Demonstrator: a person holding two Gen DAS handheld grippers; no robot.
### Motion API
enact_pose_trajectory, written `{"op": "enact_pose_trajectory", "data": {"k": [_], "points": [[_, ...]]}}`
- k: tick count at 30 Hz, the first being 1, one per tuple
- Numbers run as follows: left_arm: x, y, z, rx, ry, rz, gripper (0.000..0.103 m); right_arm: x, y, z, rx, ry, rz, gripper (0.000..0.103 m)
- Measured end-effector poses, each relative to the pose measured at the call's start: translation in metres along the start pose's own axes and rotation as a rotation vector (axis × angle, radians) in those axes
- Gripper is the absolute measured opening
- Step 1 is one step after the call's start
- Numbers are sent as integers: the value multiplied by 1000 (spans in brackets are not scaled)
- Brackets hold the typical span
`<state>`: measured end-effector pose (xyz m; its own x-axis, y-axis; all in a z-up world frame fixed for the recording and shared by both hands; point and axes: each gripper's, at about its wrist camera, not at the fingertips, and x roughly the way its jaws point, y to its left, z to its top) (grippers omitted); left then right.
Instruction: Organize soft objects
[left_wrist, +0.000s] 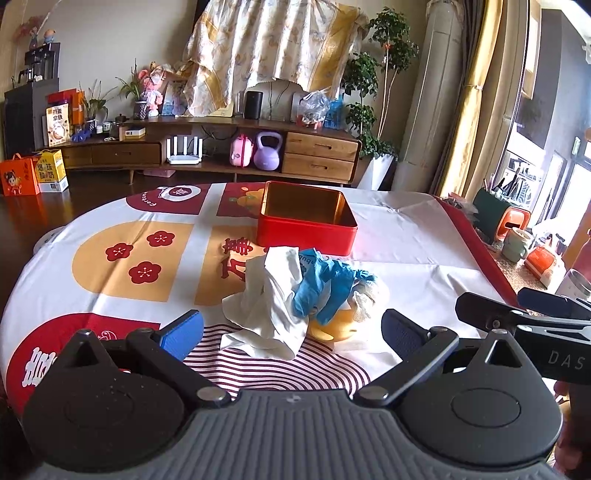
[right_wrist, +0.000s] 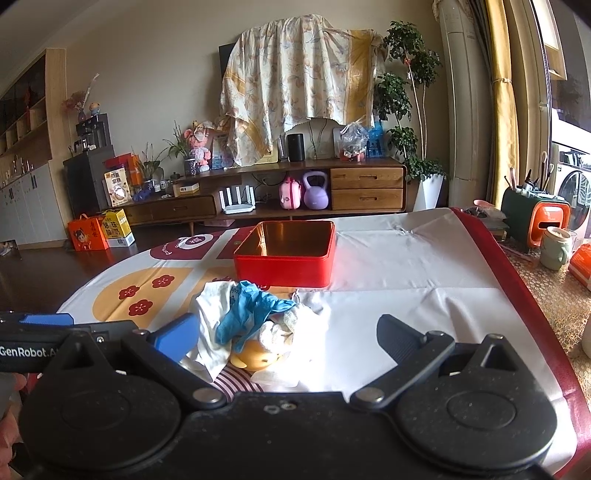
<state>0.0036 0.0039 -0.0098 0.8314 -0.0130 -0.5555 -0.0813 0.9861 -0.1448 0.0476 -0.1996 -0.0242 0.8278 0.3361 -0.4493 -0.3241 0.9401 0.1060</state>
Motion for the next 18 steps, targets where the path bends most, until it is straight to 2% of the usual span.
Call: {"op": "enact_pose_trajectory", "data": {"k": [18], "points": [[5, 5, 13, -12, -30, -3, 103, 7, 1, 13, -3, -2, 8, 100]]}}
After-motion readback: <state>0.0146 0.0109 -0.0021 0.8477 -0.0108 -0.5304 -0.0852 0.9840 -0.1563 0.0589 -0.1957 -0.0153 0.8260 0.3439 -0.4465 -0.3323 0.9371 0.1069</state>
